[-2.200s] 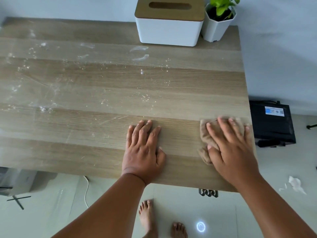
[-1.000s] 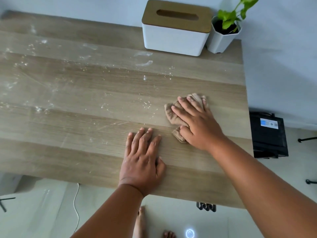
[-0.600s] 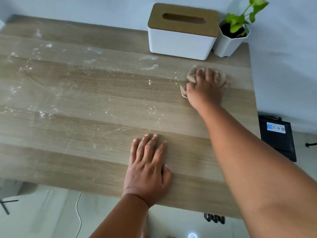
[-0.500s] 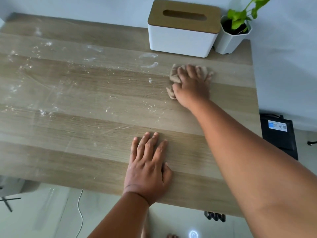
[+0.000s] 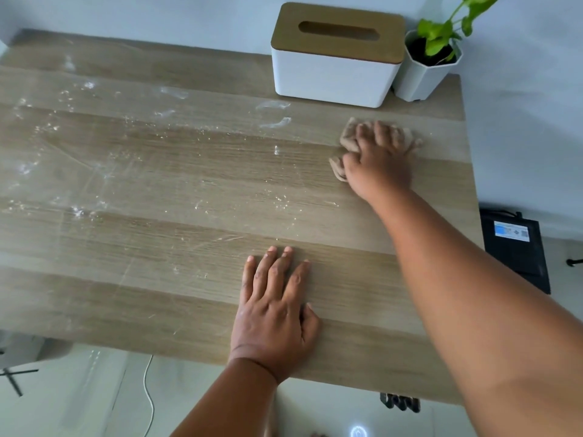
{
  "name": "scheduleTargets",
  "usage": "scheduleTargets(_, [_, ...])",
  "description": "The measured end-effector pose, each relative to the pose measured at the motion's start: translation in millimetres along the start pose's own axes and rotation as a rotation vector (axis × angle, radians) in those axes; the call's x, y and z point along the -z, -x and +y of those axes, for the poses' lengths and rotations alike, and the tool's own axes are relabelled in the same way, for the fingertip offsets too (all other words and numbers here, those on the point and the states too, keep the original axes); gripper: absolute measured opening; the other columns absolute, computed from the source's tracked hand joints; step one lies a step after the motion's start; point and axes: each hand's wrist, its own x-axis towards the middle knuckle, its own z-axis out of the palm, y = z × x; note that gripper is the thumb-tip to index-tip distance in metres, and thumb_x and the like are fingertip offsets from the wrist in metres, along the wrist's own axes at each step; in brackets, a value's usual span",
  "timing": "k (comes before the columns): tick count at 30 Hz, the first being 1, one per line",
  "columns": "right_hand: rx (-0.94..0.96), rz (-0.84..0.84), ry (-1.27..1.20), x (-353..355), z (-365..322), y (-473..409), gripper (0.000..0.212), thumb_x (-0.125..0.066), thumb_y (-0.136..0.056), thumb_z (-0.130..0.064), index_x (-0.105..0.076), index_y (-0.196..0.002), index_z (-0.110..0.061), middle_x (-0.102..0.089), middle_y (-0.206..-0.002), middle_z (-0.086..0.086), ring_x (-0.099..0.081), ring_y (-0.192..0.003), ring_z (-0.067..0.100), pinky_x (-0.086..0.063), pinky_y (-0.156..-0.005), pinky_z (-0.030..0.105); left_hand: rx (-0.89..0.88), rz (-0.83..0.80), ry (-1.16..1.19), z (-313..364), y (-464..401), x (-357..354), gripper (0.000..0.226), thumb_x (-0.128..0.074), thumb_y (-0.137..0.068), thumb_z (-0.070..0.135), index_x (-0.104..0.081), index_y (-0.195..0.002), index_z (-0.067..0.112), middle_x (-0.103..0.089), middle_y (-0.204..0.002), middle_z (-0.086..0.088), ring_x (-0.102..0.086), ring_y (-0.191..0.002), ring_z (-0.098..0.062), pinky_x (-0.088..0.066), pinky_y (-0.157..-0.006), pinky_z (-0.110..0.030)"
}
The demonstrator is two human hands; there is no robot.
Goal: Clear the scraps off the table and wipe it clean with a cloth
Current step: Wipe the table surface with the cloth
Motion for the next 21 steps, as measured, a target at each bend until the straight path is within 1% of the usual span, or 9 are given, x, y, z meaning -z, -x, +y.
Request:
scheduleTargets(3, [0.139, -0.044, 0.063, -8, -40, 3, 0.079, -0.011, -0.087, -0.058, -0.02, -0.162, -0.034, -0.005, -0.173, 0.001, 0.001, -0.159, 0.033, 0.007, -0.121, 0.069, 0.003, -0.005, -0.007, 1, 0, 2, 0.065, -0.054, -0.079, 0.032, -0.057, -0.142, 0.014, -0.046, -0.155, -0.013, -0.032, -0.151, -0.032, -0.019, -0.124, -0.057])
scheduleTargets(6, [0.311, -0.06, 0.081, -15, -45, 37, 0.076, -0.019, -0.088, -0.054, -0.028, -0.161, -0.032, -0.011, -0.173, 0.001, -0.005, -0.159, 0.032, 0.005, -0.122, 0.066, 0.011, -0.018, -0.016, 1, 0, 3, 0.065, -0.054, -0.08, 0.032, -0.057, -0.142, 0.014, -0.046, -0.155, -0.012, -0.031, -0.151, -0.032, -0.019, -0.125, -0.057])
scheduleTargets(9, [0.581, -0.039, 0.103, -16, -9, 89, 0.071, -0.028, -0.09, -0.05, -0.039, -0.157, -0.03, -0.023, -0.17, 0.0, -0.016, -0.158, 0.031, -0.004, -0.124, 0.065, 0.003, -0.008, -0.004, 2, 0, 3, 0.065, -0.054, -0.078, 0.032, -0.058, -0.14, 0.013, -0.048, -0.153, -0.013, -0.033, -0.15, -0.032, -0.02, -0.124, -0.058])
scheduleTargets(11, [0.736, -0.067, 0.108, -13, 33, 111, 0.067, -0.041, -0.091, -0.046, -0.041, -0.156, -0.03, -0.024, -0.17, -0.002, -0.015, -0.158, 0.026, -0.005, -0.126, 0.061, -0.005, -0.004, 0.001, 1, 0, 2, 0.065, -0.053, -0.078, 0.032, -0.058, -0.14, 0.013, -0.048, -0.153, -0.013, -0.033, -0.15, -0.032, -0.021, -0.124, -0.058])
scheduleTargets(12, [0.756, -0.081, 0.115, -10, 56, 116, 0.066, -0.043, -0.093, -0.044, -0.038, -0.157, -0.032, -0.021, -0.17, -0.005, -0.011, -0.159, 0.023, -0.003, -0.127, 0.058, -0.008, -0.003, 0.004, 1, 0, 2, 0.065, -0.054, -0.078, 0.032, -0.058, -0.14, 0.013, -0.047, -0.154, -0.013, -0.032, -0.151, -0.032, -0.021, -0.123, -0.058])
scheduleTargets(13, [0.726, -0.088, 0.124, -7, 77, 117, 0.065, -0.042, -0.095, -0.044, -0.033, -0.159, -0.034, -0.017, -0.171, -0.007, -0.006, -0.16, 0.02, 0.0, -0.128, 0.057, -0.011, -0.003, 0.007, 0, 0, 1, 0.065, -0.054, -0.078, 0.032, -0.057, -0.14, 0.013, -0.046, -0.154, -0.013, -0.032, -0.151, -0.032, -0.021, -0.123, -0.059])
scheduleTargets(15, [0.558, -0.076, 0.125, 1, 108, 109, 0.063, -0.034, -0.099, -0.046, -0.024, -0.161, -0.036, -0.01, -0.172, -0.007, 0.0, -0.16, 0.022, 0.001, -0.127, 0.06, -0.014, -0.001, 0.007, 0, 0, 0, 0.065, -0.054, -0.079, 0.032, -0.057, -0.141, 0.013, -0.045, -0.155, -0.013, -0.031, -0.151, -0.032, -0.022, -0.123, -0.059])
scheduleTargets(18, [0.23, 0.022, 0.092, 12, 118, 70, 0.068, -0.024, -0.096, -0.048, -0.03, -0.161, -0.028, -0.014, -0.172, 0.0, -0.005, -0.159, 0.026, -0.003, -0.126, 0.06, -0.015, 0.004, 0.013, 0, 0, 1, 0.064, -0.054, -0.078, 0.031, -0.057, -0.14, 0.013, -0.046, -0.155, -0.013, -0.032, -0.151, -0.033, -0.022, -0.122, -0.059])
scheduleTargets(21, [-0.031, 0.073, 0.052, 21, 94, 17, 0.07, -0.024, -0.089, -0.047, -0.036, -0.155, -0.026, -0.023, -0.169, 0.007, -0.016, -0.156, 0.032, -0.008, -0.123, 0.064, -0.013, 0.003, 0.01, 0, -1, 2, 0.064, -0.053, -0.079, 0.031, -0.058, -0.14, 0.013, -0.047, -0.154, -0.013, -0.033, -0.15, -0.033, -0.023, -0.122, -0.059])
